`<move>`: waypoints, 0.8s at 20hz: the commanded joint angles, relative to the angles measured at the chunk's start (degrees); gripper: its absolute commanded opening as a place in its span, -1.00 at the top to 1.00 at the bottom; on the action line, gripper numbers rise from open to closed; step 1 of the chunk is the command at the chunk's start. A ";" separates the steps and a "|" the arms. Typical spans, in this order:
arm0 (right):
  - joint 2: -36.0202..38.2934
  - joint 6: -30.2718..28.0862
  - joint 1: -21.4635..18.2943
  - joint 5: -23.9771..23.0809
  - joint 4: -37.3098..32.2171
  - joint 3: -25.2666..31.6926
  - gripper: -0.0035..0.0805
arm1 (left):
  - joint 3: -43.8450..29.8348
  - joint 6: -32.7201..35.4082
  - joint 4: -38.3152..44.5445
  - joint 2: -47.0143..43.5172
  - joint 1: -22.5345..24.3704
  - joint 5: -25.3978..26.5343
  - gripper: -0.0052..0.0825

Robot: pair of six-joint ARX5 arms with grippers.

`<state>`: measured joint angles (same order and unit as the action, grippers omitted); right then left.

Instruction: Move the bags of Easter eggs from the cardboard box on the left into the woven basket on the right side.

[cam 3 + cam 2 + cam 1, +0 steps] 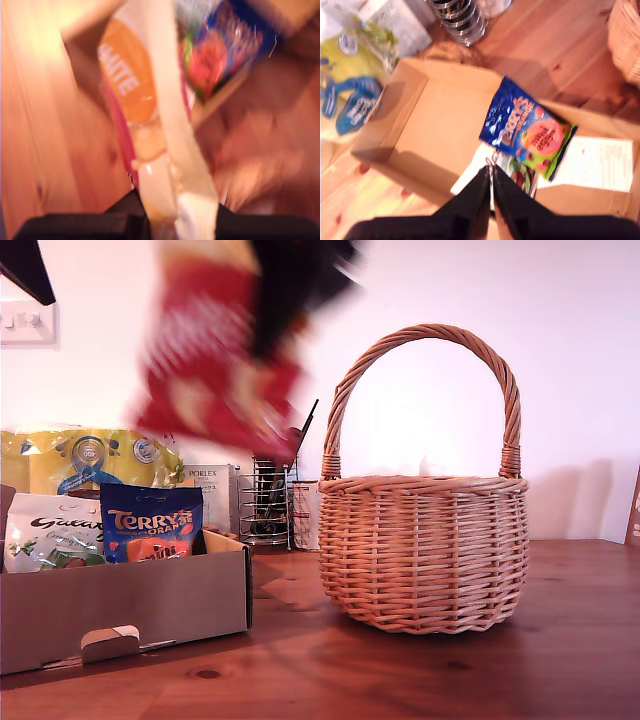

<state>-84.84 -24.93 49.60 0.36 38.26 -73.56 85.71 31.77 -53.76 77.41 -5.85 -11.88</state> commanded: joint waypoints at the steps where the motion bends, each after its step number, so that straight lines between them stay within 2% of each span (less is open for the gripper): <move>1: 6.08 0.72 0.09 -3.61 -4.20 2.95 0.95 | -0.31 -0.28 0.76 0.57 0.11 -1.03 0.94; 3: 10.43 -0.70 -0.55 -9.73 -7.54 7.30 0.95 | -0.31 -0.28 1.55 0.57 0.11 -2.14 0.94; 7: 12.46 -4.17 -5.16 -14.73 -10.67 10.34 0.95 | -0.31 -0.28 2.67 0.59 0.13 -2.93 0.94; 12: 12.26 -6.93 -13.25 -13.55 -11.93 10.86 0.95 | -0.31 -0.28 4.68 0.59 0.11 -4.79 0.94; 16: 10.62 -8.22 -17.05 -10.23 -12.28 10.86 0.95 | -0.31 -0.28 5.77 0.61 0.13 -5.73 0.94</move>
<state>-73.41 -32.95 32.91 -10.35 26.68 -62.94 85.71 31.73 -48.62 77.41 -5.85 -17.10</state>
